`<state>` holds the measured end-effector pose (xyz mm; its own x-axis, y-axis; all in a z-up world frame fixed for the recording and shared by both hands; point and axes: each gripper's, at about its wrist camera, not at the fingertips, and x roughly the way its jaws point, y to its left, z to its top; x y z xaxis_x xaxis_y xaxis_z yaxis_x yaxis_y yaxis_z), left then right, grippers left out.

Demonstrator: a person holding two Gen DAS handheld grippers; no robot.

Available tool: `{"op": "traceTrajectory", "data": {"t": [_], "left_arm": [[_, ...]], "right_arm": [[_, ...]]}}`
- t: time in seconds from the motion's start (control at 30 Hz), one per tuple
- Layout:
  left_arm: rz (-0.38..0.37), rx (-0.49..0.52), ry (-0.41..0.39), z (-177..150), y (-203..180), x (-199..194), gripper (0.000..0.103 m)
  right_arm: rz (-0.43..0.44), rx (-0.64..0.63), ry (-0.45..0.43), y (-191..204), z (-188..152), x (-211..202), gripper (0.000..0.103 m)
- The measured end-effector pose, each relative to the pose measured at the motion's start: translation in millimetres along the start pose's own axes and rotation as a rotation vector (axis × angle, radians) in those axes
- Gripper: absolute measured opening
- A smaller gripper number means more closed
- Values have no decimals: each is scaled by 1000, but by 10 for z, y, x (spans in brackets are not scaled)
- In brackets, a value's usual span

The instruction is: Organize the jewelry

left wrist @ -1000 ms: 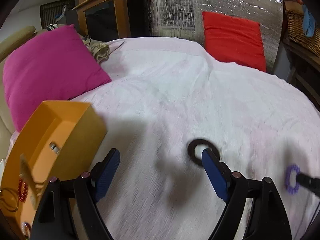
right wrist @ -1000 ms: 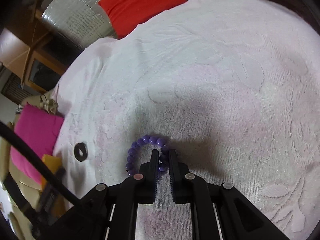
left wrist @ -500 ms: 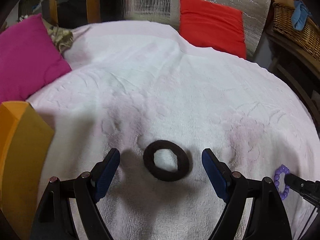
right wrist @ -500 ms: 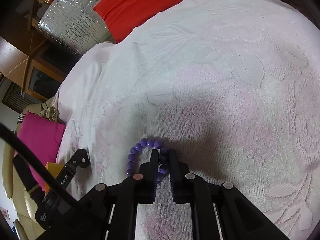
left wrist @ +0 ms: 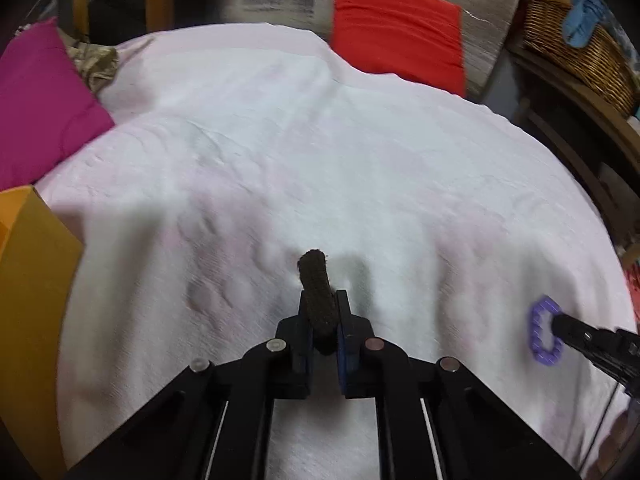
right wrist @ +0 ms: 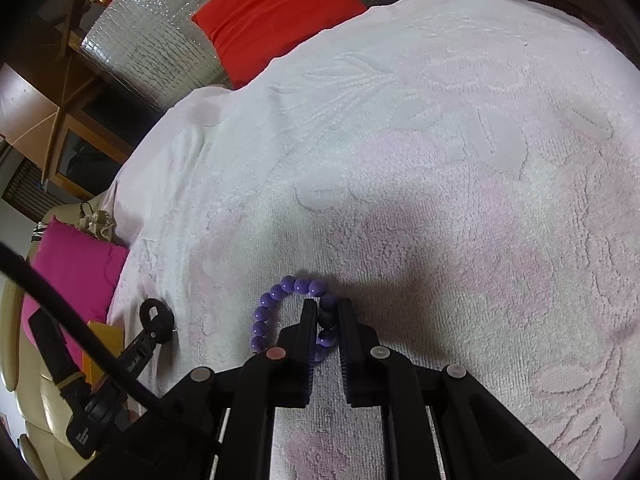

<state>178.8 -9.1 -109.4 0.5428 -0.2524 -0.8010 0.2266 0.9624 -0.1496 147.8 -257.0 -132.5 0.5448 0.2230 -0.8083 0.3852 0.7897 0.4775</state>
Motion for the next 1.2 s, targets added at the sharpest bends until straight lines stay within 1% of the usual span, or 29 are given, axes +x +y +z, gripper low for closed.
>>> {"op": "traceTrajectory", "data": {"t": [0.07,0.13,0.27,0.37,0.53,0.67,0.83,1.0,1.1,1.17,1.2], "left_arm": [[8,15,13,-43,-52,-20,9],[27,53,20,-104,-140,-51,9],[50,93,23,-174,-233,-87,9],[61,102,27,-184,-245,-68,9],[50,92,34,-175,-226,-40,9],[40,93,35,-171,-232,-30,9],[36,99,36,-178,-208,-47,9],[37,103,38,-205,-229,-61,9],[5,87,52,-214,-161,-89,10],[-35,78,71,-206,-107,-108,10],[-68,74,91,-203,-64,-114,12]], "right_arm": [[1,1,0,3,-2,3,13],[5,5,2,-5,1,5,13],[14,14,4,-19,3,4,13],[27,32,8,-43,15,2,13],[61,79,26,-101,48,6,14],[97,95,30,-110,51,13,25],[67,50,13,-37,29,15,26],[58,38,4,-20,26,18,26],[38,7,-4,18,22,23,26],[15,-26,-14,65,10,24,26],[0,-47,-19,95,1,25,26]]}}
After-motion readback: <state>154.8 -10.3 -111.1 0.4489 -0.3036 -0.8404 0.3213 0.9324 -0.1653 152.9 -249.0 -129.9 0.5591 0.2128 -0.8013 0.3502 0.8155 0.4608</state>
